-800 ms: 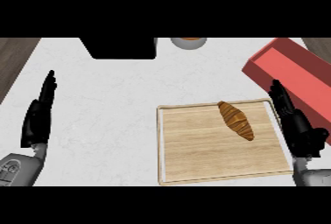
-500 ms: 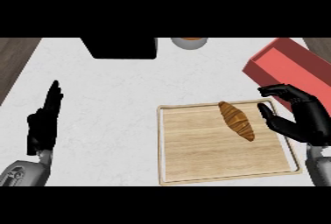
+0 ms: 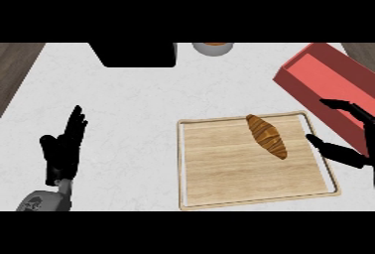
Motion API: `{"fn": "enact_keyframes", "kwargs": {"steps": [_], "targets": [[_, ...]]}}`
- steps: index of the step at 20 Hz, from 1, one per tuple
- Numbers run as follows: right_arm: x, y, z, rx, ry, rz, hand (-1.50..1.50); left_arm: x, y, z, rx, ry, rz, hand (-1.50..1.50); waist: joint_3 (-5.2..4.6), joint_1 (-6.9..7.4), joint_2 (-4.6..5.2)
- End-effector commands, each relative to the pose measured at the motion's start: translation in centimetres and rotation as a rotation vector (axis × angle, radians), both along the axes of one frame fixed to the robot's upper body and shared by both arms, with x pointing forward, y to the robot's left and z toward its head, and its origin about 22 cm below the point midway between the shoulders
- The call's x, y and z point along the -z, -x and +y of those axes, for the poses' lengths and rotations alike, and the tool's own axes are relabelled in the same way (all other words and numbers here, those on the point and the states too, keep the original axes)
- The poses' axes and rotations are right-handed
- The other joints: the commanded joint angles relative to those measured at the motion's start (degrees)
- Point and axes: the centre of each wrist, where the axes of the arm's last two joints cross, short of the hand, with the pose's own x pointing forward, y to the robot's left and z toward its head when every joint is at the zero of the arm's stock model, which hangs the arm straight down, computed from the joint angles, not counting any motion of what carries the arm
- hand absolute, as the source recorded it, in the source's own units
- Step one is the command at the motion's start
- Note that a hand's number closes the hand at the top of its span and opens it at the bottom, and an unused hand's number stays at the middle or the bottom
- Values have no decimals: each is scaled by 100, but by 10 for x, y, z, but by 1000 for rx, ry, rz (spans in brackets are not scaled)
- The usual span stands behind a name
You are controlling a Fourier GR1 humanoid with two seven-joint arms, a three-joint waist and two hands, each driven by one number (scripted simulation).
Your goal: Pick the croissant from the tray and place it in the cardboard box
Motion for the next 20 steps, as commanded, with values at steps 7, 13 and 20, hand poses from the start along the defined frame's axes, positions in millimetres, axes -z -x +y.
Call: {"fn": "enact_keyframes", "kwargs": {"steps": [7,13,20], "targets": [[-87,9,-4,36,252,231,-150,0,-9,-5,4,30,10,0,-5,-36,-20],[-115,10,22,-20,388,381,-150,5,-7,6,-1,19,9,0,-4,3,-11],[-116,13,75,-39,477,497,-150,3,-2,-10,-1,21,6,0,1,1,-18]]}}
